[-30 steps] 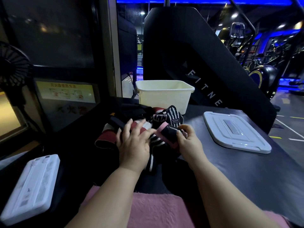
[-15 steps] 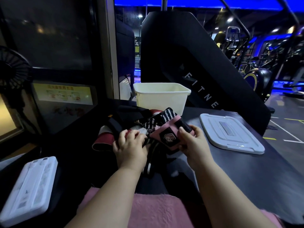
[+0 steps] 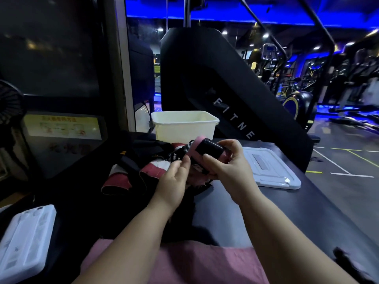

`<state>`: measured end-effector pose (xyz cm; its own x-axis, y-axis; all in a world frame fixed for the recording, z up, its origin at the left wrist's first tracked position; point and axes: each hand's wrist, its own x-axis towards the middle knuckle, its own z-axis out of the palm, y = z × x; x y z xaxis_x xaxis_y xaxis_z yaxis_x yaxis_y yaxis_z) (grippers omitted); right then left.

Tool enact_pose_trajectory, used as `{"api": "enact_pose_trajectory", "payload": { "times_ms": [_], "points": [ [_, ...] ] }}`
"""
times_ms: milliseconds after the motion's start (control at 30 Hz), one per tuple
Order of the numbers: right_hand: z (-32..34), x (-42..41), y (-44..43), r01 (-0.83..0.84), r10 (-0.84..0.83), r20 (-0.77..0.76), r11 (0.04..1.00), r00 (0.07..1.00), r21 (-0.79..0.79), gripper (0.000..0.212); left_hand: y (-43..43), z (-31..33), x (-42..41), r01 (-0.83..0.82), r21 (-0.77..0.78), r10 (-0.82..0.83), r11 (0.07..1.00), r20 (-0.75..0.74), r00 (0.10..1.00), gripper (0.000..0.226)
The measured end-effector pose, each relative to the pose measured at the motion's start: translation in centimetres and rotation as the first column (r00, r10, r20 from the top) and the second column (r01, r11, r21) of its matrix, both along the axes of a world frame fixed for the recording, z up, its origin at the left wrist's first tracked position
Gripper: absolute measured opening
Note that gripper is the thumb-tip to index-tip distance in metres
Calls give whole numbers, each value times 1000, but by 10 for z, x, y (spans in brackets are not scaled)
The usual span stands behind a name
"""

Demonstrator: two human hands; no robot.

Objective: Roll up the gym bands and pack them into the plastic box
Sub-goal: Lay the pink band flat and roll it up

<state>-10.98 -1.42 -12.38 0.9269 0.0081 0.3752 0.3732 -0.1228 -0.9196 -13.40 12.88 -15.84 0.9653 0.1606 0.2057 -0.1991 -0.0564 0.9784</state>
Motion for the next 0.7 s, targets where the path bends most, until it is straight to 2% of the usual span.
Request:
{"api": "enact_pose_trajectory", "payload": {
  "times_ms": [100, 200, 267, 333, 367, 433, 500, 567, 667, 700],
  "points": [
    [0, -10, -9, -80, 80, -16, 996, 997, -38, 48, -10, 8, 3, 85, -196, -95, 977, -42, 995, 90],
    [-5, -20, -12, -208, 208, -80, 978, 975, 15, 32, -19, 14, -1, 46, -284, -68, 958, -69, 995, 91],
    [-9, -26, -13, -280, 283, -118, 959, 952, 47, 20, -20, 12, -6, 8, -367, -49, 930, -102, 994, 77],
    [-15, -30, -13, -320, 327, -177, 945, 928, 69, 14, -20, 8, -12, -51, -398, -8, 916, -144, 990, 38],
    [-20, -30, -12, -321, 328, -194, 945, 924, 70, 15, -20, 7, -16, -74, -413, 6, 908, -164, 986, 20],
    [-30, -25, -8, -232, 225, -223, 973, 949, -9, 15, -16, 2, -21, -108, -414, 28, 904, -194, 981, 8],
    [-42, -12, -5, -76, 44, -235, 989, 971, -129, 19, -9, -6, -25, -154, -374, 75, 914, -219, 973, 14],
    [-46, -2, -2, -1, -48, -287, 985, 957, -170, 23, -2, -11, -28, -184, -346, 97, 920, -255, 962, 27],
    [-50, 7, 7, -101, 9, -353, 964, 936, -245, 15, 7, -13, -33, -148, -313, 55, 938, -287, 956, 37],
    [-51, 8, 11, -158, 66, -393, 966, 917, -207, 18, 11, -14, -34, -133, -273, 47, 953, -302, 952, 36]
  ]
}}
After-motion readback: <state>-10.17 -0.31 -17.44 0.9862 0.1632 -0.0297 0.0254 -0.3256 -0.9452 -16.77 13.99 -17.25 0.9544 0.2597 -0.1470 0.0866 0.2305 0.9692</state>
